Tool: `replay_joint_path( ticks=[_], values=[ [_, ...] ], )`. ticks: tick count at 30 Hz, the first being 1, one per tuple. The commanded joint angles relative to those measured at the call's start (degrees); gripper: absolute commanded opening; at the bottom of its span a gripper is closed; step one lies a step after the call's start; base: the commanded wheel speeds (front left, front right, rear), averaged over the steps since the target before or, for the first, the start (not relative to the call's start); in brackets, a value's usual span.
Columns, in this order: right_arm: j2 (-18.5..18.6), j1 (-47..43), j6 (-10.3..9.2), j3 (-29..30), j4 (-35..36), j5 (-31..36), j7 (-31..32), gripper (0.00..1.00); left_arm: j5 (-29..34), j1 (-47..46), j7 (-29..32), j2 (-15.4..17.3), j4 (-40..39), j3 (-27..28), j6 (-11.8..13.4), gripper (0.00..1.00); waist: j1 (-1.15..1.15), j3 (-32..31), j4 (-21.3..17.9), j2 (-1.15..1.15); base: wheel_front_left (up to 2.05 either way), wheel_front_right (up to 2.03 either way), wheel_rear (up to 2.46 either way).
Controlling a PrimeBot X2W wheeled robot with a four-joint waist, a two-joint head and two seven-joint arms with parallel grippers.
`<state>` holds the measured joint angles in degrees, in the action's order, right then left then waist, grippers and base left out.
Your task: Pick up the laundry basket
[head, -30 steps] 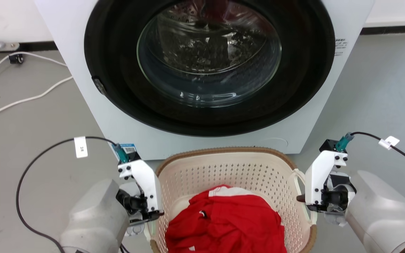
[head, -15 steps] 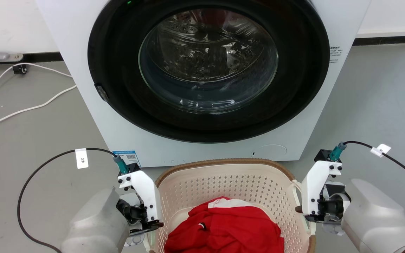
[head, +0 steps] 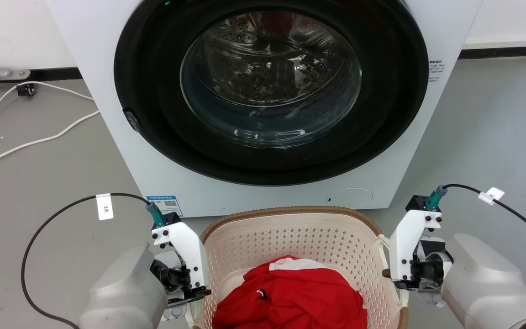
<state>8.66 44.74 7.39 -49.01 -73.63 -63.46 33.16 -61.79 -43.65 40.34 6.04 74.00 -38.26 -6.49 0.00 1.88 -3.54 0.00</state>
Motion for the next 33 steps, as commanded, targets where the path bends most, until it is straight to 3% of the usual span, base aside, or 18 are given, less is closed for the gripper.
replay_joint_path(
  ticks=[1, 33],
  values=[
    [-1.7, 0.3, 0.18, -0.1, 0.4, -0.1, 0.1, 0.00, -1.0, -0.1, -0.3, -1.7, -0.9, 0.4, -0.7, 0.00, 0.00, 0.0, 0.0, 0.00, 0.00, 0.00, 0.00],
    [-1.7, -0.2, 0.19, 0.3, 0.0, -0.2, 2.3, 0.00, -1.8, 0.1, -1.1, -1.3, -0.6, 0.2, -0.9, 0.00, 0.00, -0.3, -0.3, 0.00, 0.00, 0.00, 0.00]
  ],
)
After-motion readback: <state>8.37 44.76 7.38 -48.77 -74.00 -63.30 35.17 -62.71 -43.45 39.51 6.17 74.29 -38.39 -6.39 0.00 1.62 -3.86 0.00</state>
